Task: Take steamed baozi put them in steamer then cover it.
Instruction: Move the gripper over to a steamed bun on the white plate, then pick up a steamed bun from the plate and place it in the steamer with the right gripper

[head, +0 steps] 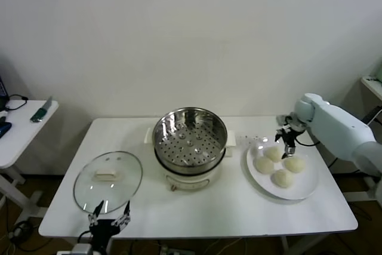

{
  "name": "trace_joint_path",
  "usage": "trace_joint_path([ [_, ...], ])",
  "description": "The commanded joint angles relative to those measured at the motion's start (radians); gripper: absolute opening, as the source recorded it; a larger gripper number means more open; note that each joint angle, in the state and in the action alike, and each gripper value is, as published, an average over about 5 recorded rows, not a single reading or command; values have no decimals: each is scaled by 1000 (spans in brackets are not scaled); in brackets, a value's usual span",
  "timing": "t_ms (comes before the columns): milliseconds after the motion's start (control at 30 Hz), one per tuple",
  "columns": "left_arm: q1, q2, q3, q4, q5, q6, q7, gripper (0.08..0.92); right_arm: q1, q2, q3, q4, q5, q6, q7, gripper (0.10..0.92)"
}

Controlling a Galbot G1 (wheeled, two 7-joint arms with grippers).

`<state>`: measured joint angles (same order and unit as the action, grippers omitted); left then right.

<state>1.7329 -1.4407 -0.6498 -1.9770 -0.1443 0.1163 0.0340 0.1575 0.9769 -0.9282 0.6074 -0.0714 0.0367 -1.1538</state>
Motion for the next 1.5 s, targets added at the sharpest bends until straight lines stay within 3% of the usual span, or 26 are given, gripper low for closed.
trace_joint_path([
  [33, -2, -12, 7, 1, 4, -1, 0, 823, -43, 90, 95, -137, -74, 28, 14, 823],
  [867, 13, -9, 3, 4, -3, -11, -10, 823, -61, 111, 154, -193, -107, 26, 3, 801],
  [1100, 15, -8, 6, 0, -1, -8, -14, 823, -56, 99, 142, -170, -101, 26, 2, 693],
  [1300, 20, -12, 9, -9, 5, -6, -15, 823, 18, 49, 30, -81, -20, 25, -2, 626],
  [1500, 24, -18, 11, -23, 6, -7, -16, 823, 305, -31, -322, 172, 204, 51, -15, 623],
])
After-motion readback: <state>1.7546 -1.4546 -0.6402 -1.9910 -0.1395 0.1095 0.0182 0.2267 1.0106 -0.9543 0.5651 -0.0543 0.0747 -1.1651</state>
